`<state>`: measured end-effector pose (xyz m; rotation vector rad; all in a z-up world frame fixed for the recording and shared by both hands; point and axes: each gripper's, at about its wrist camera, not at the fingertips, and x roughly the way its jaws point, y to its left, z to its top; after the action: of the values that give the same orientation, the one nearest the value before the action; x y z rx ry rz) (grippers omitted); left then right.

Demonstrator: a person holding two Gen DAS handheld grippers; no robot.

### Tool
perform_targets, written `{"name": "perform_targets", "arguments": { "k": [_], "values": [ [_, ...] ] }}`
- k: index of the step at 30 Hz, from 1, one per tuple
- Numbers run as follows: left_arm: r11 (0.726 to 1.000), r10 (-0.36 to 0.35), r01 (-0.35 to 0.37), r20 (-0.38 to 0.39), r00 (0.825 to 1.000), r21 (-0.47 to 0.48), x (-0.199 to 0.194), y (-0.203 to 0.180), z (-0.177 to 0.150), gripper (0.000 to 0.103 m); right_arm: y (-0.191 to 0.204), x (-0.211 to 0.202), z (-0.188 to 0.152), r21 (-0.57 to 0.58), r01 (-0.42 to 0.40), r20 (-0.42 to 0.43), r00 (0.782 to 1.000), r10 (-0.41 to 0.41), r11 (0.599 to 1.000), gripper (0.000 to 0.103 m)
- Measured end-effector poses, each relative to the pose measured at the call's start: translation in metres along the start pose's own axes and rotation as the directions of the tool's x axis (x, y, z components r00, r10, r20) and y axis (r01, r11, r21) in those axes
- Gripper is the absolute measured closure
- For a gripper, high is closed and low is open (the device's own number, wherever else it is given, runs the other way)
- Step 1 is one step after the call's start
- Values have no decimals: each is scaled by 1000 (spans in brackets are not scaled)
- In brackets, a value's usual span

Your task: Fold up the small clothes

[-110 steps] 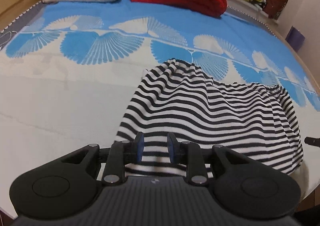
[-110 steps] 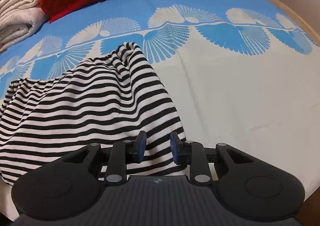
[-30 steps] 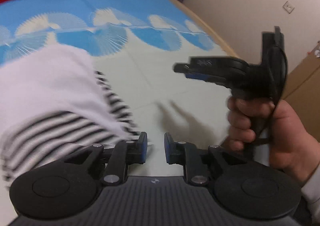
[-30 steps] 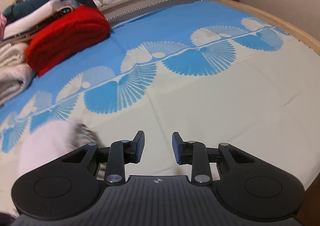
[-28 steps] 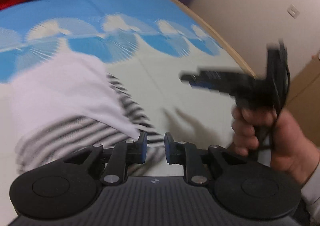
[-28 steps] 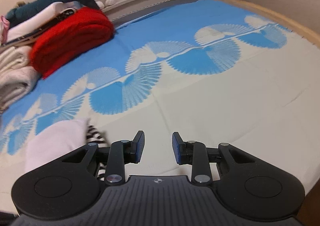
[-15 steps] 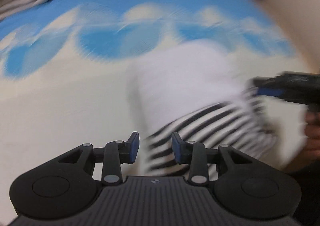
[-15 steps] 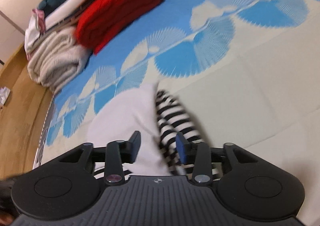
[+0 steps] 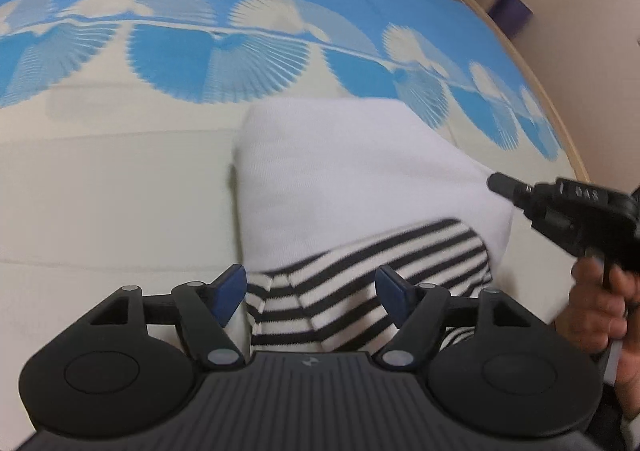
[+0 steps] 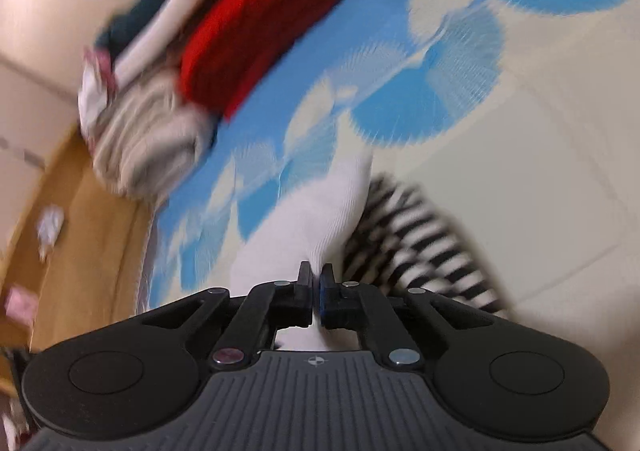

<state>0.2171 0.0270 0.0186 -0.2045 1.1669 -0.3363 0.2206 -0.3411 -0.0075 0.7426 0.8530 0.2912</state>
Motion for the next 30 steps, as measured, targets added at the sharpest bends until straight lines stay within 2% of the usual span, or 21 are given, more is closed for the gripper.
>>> {"name": "perform_targets", "arguments": {
  "k": [4,8,11,13,15,16,18,20,21,23,26,28,30],
  "values": [
    [999,34,-31,-70,997,43,28,-16,-4,20,-27,-18,7,52,136,28,990,-138,989,103],
    [989,121,-108,-128,984,102,57,-21,-8,16,-25,-5,3,-20,218,-13,976,-218,976,103],
    [974,177,-153,-140,974,170,73,-22,-11,12,-16,19,-5,-125,317,-52,944,-326,940,103],
    [948,224,-190,-112,968,256,77,-30,-15,9,-12,32,-10,-197,368,-56,921,-385,909,103],
    [939,230,-196,-92,969,284,74,-35,-16,9,-7,42,-15,-253,397,-56,904,-423,882,103],
    [940,220,-187,-90,971,284,70,-36,-16,13,-8,43,-17,-266,406,-57,899,-434,874,103],
    [962,159,-137,-80,984,237,54,-34,-12,21,-7,45,-19,-277,416,-51,893,-446,866,103],
    [978,76,-63,-55,996,200,34,-30,-12,21,-7,42,-17,-264,412,-38,899,-436,872,103],
    [975,64,-49,-64,996,216,32,-30,-15,21,-7,39,-16,-259,407,-25,904,-427,876,103],
    [952,120,-76,-134,984,297,45,-33,-27,20,-5,32,-14,-255,392,5,915,-404,884,103],
    [895,200,-85,-223,954,438,68,-40,-49,18,-2,22,-11,-265,387,66,921,-384,883,103],
    [881,214,-86,-229,950,465,70,-43,-53,18,1,18,-11,-278,381,83,924,-373,882,103],
    [880,211,-89,-216,953,467,65,-44,-51,18,2,18,-12,-283,383,79,923,-377,879,103]
  ]
}}
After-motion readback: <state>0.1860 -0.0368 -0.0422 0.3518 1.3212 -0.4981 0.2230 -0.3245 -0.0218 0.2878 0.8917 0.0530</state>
